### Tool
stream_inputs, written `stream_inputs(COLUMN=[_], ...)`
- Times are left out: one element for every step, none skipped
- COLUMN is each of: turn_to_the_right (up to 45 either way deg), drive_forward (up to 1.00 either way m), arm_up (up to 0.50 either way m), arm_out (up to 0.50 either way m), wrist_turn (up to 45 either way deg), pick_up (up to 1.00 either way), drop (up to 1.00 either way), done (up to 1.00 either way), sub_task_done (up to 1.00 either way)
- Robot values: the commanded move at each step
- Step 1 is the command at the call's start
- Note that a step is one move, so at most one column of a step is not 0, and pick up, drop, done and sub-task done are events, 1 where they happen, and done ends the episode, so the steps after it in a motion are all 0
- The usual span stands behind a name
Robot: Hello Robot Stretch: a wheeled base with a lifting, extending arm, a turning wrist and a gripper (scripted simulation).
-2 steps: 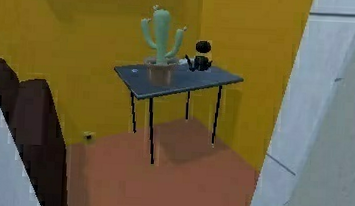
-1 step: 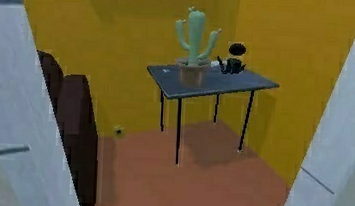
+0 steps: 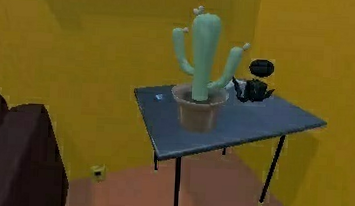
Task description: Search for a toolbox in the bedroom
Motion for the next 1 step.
stream_inputs(turn_to_the_right=[-45.0], drive_forward=[0.00], arm_up=[0.00], arm_out=[0.00], wrist_turn=[0.0], pick_up=[0.00], drop=[0.00], done=[0.00], sub_task_done=[0.00])
